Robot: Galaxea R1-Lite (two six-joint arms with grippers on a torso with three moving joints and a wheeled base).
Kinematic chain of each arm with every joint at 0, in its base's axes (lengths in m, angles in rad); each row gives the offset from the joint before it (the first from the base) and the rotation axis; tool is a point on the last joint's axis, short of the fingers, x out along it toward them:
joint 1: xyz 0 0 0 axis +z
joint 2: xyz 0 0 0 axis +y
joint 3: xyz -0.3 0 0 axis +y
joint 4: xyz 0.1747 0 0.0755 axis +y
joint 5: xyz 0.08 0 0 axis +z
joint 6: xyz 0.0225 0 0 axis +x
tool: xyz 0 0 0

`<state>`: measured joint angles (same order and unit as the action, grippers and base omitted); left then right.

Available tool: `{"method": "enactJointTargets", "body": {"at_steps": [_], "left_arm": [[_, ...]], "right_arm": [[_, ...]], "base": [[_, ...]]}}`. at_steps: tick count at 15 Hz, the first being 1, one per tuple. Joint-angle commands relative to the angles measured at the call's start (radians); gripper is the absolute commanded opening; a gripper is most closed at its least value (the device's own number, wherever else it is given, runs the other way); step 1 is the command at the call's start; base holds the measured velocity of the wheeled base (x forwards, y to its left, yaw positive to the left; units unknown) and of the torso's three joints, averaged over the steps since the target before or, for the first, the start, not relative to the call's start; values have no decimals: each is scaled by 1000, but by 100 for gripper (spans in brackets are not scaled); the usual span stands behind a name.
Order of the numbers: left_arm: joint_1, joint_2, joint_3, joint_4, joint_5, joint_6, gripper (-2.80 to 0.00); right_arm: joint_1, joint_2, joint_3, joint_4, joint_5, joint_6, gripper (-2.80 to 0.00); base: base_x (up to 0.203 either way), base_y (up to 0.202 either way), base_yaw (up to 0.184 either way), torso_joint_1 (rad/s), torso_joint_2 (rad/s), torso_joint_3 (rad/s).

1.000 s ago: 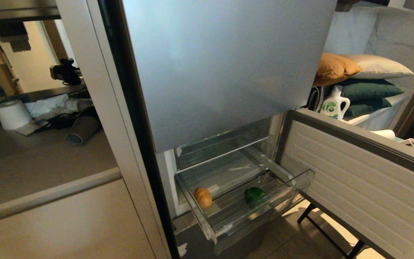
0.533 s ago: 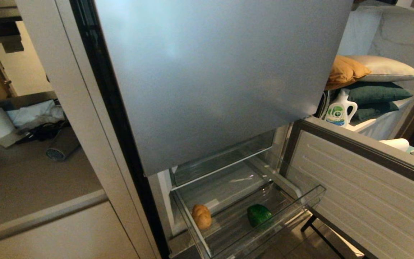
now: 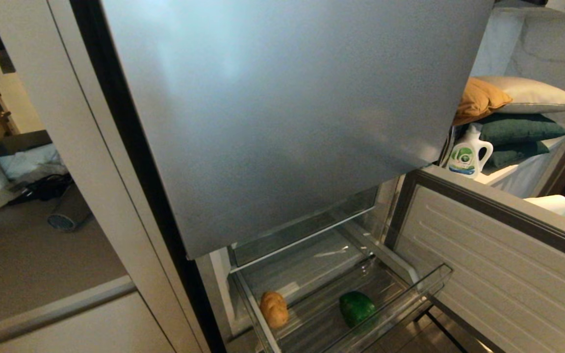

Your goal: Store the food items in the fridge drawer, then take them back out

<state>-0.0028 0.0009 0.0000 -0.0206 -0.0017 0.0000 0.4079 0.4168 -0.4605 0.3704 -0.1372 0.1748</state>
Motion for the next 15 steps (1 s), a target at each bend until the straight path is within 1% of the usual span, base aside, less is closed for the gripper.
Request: {"method": "enactJointTargets", "body": {"at_steps": [1, 2, 5, 8, 10, 11, 13, 15], "left_arm": [[0, 1, 11, -1, 0, 1, -280], [0, 1, 11, -1, 0, 2, -280], [0, 1, 11, -1, 0, 2, -280], [0, 1, 11, -1, 0, 2, -280], [0, 1, 11, -1, 0, 0, -280], [0, 1, 11, -1, 0, 2, -280], [0, 1, 11, -1, 0, 2, -280], [0, 1, 11, -1, 0, 0, -280]], "right_arm": [[1, 155, -48, 3, 6, 1, 0], [1, 236, -77, 4, 22, 1, 0], [0, 593, -182, -9, 91, -1, 0], [0, 943, -283, -54, 139, -25, 0], [0, 1142, -347, -96, 170, -43, 0], [0, 1216, -362, -143, 184, -62, 0], [2, 1346, -368, -312, 202, -144, 0], [8, 1422, -375, -385, 207, -185, 0]], "base": [[0, 0, 0, 0, 0, 0], [0, 0, 0, 0, 0, 0], [0, 0, 0, 0, 0, 0], [0, 0, 0, 0, 0, 0], [0, 0, 0, 0, 0, 0], [0, 0, 0, 0, 0, 0], [0, 0, 0, 0, 0, 0], [0, 0, 0, 0, 0, 0]]}}
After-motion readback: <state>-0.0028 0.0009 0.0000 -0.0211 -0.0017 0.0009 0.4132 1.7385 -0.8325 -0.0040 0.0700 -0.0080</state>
